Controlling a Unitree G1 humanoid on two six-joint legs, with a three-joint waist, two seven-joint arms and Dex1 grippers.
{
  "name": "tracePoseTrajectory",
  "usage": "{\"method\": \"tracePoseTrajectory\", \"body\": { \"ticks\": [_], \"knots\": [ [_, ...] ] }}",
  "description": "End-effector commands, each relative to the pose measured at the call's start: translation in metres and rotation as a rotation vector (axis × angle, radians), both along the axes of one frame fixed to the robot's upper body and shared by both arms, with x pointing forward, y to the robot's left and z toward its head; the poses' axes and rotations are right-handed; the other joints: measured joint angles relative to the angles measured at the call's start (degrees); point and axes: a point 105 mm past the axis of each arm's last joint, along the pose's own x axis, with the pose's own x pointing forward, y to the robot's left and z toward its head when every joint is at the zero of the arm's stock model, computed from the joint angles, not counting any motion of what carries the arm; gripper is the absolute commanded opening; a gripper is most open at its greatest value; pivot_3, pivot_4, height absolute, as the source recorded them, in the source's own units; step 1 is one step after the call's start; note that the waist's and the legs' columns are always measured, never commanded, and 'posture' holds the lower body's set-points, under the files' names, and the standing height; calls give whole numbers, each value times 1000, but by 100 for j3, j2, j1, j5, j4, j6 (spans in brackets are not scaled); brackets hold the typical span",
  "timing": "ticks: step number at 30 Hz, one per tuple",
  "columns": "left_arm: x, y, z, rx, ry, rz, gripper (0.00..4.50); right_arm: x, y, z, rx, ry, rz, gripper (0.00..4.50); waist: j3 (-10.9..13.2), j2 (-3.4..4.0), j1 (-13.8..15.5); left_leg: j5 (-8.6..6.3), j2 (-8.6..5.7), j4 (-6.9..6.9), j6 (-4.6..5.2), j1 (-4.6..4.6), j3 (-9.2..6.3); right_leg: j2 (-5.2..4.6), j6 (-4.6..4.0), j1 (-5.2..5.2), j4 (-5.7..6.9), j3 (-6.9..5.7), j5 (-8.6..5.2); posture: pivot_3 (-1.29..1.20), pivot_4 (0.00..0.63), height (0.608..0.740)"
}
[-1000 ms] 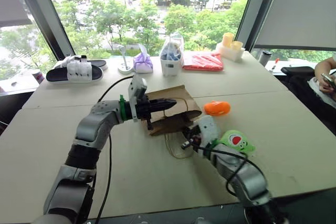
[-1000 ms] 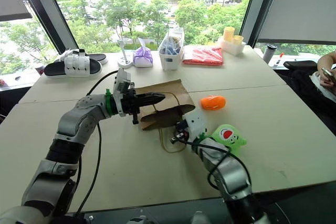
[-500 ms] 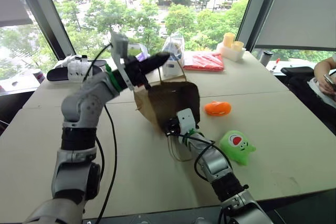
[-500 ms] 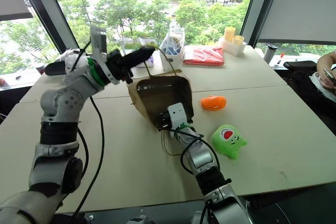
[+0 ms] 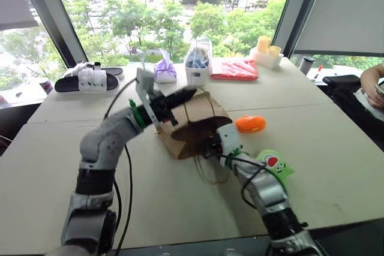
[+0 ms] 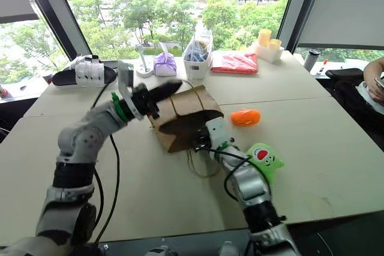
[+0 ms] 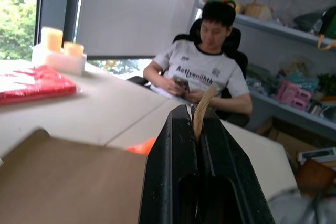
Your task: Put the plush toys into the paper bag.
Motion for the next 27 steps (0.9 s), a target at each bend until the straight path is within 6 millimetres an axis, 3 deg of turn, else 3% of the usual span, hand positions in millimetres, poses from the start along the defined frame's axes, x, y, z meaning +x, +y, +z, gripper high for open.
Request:
{"method": "tracePoseTrajectory", "body": {
  "ticks": [1,4,8,14,19,23,26,27],
  "knots": [
    [-10,-6,20,-17,-119,-18,0,-35,-14,35,15,-46,25,919,-1,-4,9,-1,1,-1,2,0,-1,3,0,1,-3,-2,0,0,150,740],
    [-12,-9,22,-37,-123,-28,0,-61,-35,36,-37,-10,-6,2442,-3,-4,14,-17,9,-5,30,16,2,11,-3,25,-8,-15,-2,0,150,740],
    [-14,-10,23,-51,-119,-30,0,-80,-51,30,-45,63,-42,4462,-3,-3,1,-18,10,2,34,21,19,9,-3,32,-11,-7,-1,0,150,740],
    [-14,-10,28,-65,-129,-22,0,-88,-78,-5,-118,174,-163,4462,-3,-4,26,-20,9,5,38,25,21,7,-3,42,-15,-9,-1,0,150,740],
    [-15,-14,32,-63,-139,-23,0,-87,-97,-29,-310,207,-217,4462,-3,-4,22,-20,9,6,38,27,24,7,-2,42,-14,-9,-1,0,150,740],
    [-15,-15,34,-61,-144,-20,0,-85,-104,-39,-373,210,-215,4462,-3,-5,22,-20,10,6,38,27,27,7,-2,43,-14,-8,-1,0,150,740],
    [-14,-12,36,-57,-149,-5,0,-76,-116,-33,-351,169,-282,3648,-3,-6,21,-20,11,6,38,27,27,7,-2,43,-14,-7,-1,0,150,740],
    [-13,-11,36,-57,-148,-3,0,-74,-117,-32,-354,160,-285,3168,-3,-6,22,-20,11,7,38,27,27,7,-2,43,-15,-7,-1,0,150,740]
  ]
}}
